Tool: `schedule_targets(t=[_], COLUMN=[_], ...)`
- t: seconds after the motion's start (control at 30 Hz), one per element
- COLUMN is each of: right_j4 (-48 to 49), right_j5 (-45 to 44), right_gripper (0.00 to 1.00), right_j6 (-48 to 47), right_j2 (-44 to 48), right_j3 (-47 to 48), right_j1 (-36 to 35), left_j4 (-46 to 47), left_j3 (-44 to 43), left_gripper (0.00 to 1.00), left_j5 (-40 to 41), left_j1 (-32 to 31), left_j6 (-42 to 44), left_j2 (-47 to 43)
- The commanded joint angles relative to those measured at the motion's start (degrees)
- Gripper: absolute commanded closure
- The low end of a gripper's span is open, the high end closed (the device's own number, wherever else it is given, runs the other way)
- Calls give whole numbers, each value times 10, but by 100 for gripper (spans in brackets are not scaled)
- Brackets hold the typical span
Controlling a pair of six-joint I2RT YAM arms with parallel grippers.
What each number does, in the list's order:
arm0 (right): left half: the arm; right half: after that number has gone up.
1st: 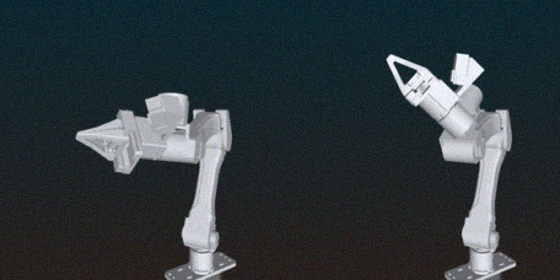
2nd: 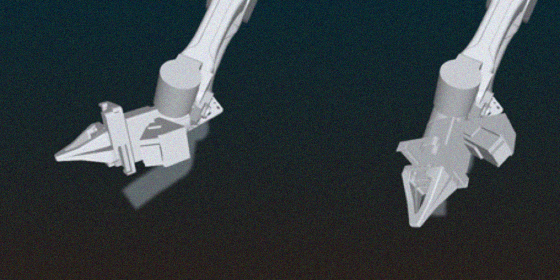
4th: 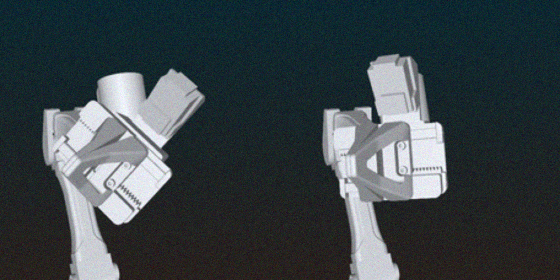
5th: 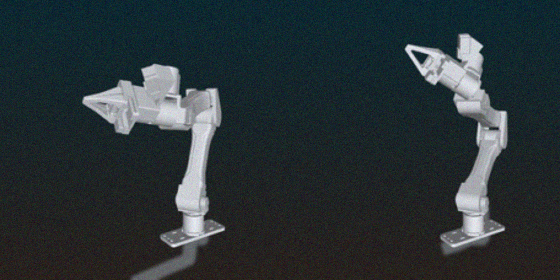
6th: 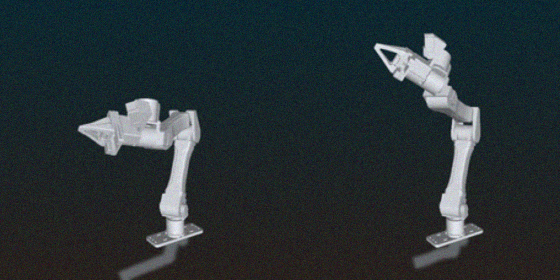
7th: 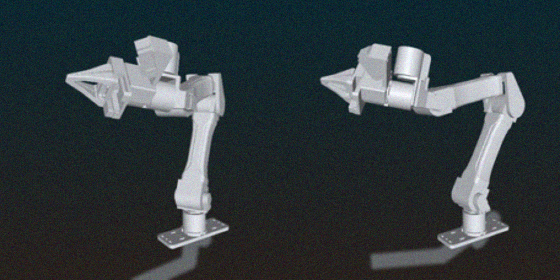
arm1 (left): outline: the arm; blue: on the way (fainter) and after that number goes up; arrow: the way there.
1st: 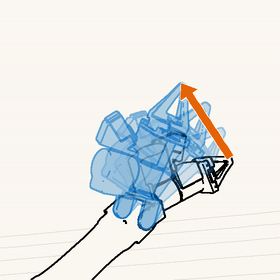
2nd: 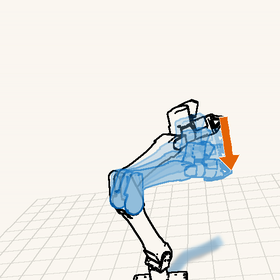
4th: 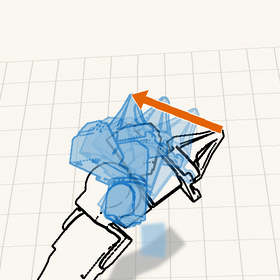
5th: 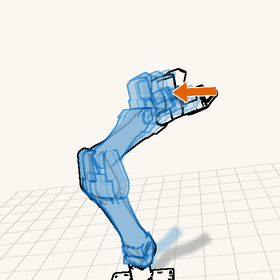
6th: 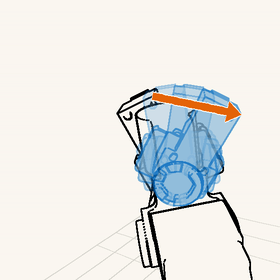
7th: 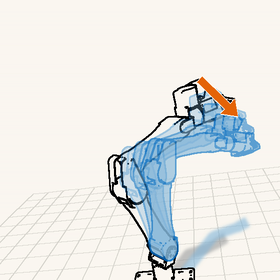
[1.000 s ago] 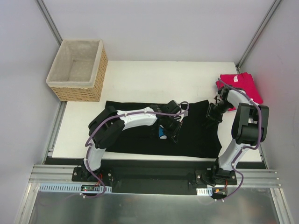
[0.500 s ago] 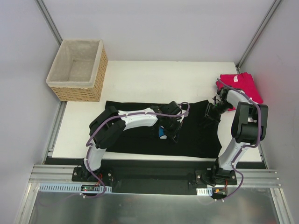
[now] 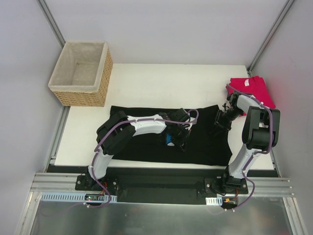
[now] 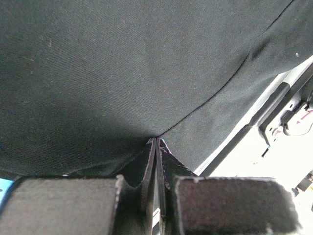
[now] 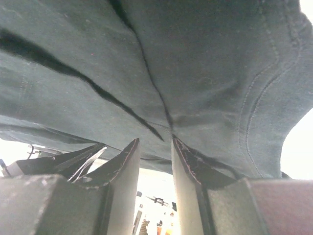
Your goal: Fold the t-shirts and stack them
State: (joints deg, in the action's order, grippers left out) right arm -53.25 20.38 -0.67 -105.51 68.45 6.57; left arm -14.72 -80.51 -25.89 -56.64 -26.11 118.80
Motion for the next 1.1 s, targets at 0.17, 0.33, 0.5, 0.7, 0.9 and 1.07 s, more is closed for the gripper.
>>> schedule_targets(t=[0.17, 0.33, 0.5, 0.7, 0.9, 1.07], right_j4=[-37, -7, 26, 43, 43, 25], right_j5=[-49, -32, -17, -9, 0, 5], right_gripper=[65, 66, 67, 80, 99, 97], right_j6=[4, 19, 28, 32, 37, 28], right_j2=[-16, -35, -37, -45, -34, -26], right_j3=[4, -9, -22, -22, -11, -2], right_j1=[-9, -13, -16, -16, -17, -17], left_j4=[11, 10, 10, 11, 10, 8], left_j3=[3, 4, 6, 4, 4, 0], left_gripper=[100, 100, 100, 100, 100, 100], left_j5=[3, 6, 6, 4, 6, 5], left_j1=[-4, -4, -3, -4, -4, -4], left_j6=[14, 15, 16, 15, 14, 14], left_j2=[13, 11, 10, 11, 13, 16])
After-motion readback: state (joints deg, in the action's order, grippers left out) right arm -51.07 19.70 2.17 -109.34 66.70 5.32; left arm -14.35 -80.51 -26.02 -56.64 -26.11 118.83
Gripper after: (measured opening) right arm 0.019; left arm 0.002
